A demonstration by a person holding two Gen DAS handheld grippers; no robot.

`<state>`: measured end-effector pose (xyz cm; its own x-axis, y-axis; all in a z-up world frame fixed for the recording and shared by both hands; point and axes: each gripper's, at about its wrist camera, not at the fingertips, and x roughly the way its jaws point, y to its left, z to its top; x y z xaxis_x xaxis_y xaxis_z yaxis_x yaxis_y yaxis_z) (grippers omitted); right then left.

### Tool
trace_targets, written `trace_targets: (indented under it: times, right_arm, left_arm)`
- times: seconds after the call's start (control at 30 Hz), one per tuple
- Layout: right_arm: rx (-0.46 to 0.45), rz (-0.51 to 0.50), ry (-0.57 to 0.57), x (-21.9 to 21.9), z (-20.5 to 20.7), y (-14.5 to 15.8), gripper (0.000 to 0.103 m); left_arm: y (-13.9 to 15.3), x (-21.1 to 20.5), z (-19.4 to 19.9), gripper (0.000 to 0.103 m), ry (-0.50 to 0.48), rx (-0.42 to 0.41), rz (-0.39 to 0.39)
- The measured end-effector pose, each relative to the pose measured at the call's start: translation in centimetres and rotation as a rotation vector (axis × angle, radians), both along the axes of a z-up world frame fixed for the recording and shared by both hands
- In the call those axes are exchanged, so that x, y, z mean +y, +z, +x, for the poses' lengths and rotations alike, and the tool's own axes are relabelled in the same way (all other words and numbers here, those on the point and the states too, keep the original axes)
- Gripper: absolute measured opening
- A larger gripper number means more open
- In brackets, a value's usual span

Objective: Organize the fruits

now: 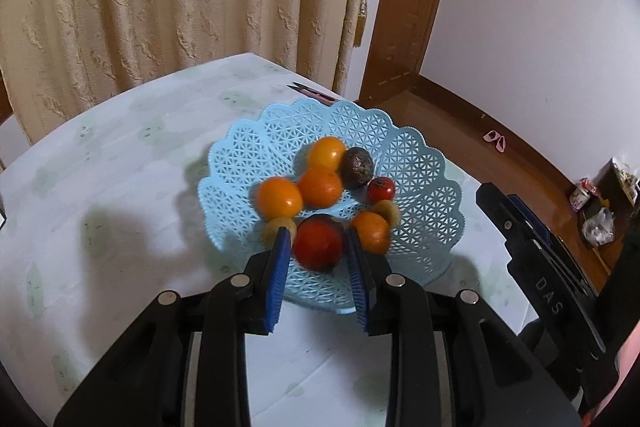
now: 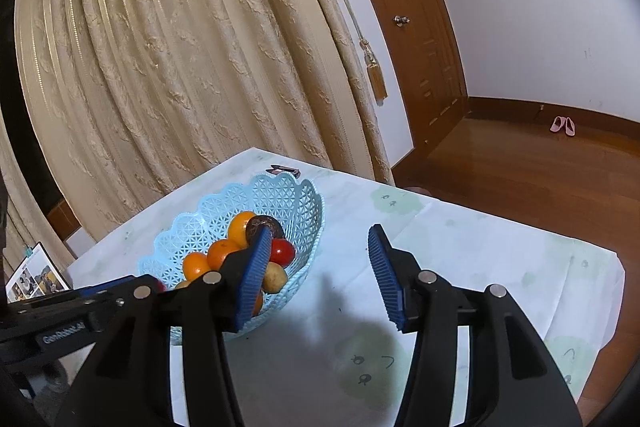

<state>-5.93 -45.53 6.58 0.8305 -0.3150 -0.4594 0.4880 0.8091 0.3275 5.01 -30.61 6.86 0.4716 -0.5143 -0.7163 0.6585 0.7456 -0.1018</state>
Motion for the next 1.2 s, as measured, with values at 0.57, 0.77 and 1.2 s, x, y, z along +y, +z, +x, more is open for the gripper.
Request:
trace_targets:
  times: [0.57, 0.77, 1.2]
  right_arm:
    - [0.008, 0.026, 0.066, 0.0, -0.4, 1.5, 0.096]
    - [0.097, -0.084, 0.120, 2.0, -0.1, 4.9, 0.100]
    - [0.253, -0.321, 0.235, 8.1, 1.4, 6.0, 0.100]
  left_arm:
    - [3.5, 6.2, -0.1, 0.094, 0.287, -0.220, 0.013]
    - [5.1, 7.3, -0.9, 0.098, 0.354, -0.316, 0.028]
    - [5.4, 6.9, -2.0, 0.098, 0.391, -0.403, 0.098]
